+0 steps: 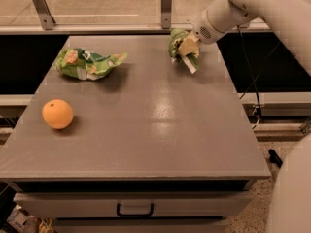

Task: Pick green jalapeno chip bag

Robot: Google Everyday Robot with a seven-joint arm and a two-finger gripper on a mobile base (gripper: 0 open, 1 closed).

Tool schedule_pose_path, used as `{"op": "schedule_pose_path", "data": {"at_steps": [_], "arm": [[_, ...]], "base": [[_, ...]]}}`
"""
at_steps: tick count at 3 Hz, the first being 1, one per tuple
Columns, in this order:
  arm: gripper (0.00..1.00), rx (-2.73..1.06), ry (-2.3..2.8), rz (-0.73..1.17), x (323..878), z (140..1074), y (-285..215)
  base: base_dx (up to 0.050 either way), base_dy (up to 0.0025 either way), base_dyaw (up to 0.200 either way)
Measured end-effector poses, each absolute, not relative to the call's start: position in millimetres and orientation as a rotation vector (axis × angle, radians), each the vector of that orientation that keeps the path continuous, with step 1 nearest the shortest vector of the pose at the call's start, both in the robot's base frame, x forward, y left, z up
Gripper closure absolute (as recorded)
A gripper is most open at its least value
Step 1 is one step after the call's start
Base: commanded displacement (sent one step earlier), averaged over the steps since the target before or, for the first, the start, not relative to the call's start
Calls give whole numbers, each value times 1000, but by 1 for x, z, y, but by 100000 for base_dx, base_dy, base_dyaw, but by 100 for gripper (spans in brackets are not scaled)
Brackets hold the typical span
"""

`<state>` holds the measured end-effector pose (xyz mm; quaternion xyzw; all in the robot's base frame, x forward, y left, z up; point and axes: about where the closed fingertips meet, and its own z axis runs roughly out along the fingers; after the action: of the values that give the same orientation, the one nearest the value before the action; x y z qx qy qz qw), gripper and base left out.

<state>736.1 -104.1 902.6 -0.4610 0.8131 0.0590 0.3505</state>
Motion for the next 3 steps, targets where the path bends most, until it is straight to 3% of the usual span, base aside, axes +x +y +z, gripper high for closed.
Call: {"op": "schedule_pose_path", "data": {"at_steps": [3], "arm": [[100,-1254,1943,146,711,981,-95]], "base": [[0,0,0]]}}
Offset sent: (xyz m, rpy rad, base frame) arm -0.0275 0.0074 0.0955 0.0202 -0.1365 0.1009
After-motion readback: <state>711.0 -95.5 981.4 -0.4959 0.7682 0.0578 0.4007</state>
